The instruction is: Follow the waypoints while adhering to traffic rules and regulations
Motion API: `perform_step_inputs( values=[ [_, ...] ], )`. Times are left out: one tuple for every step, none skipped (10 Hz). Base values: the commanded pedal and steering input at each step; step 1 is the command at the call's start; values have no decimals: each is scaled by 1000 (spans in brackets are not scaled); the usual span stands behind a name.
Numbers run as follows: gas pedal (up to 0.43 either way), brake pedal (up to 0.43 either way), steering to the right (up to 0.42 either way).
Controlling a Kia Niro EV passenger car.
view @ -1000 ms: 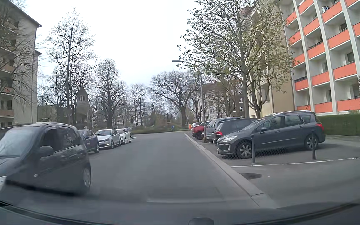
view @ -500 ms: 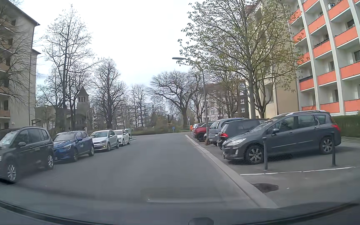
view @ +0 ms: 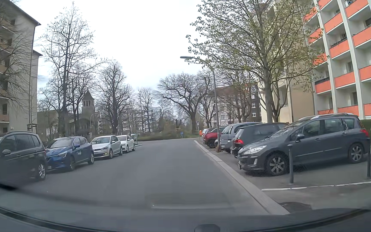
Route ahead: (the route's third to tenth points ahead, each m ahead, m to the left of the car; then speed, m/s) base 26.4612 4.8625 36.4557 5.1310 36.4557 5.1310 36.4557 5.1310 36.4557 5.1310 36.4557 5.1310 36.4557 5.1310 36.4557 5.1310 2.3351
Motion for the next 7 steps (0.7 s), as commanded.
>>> perform_step_inputs(
  values=[
    [370, 0, -99],
    [370, 0, -107],
    [370, 0, -120],
    [370, 0, -133],
    [370, 0, -139],
    [370, 0, -139],
    [370, 0, -139]
  ],
)
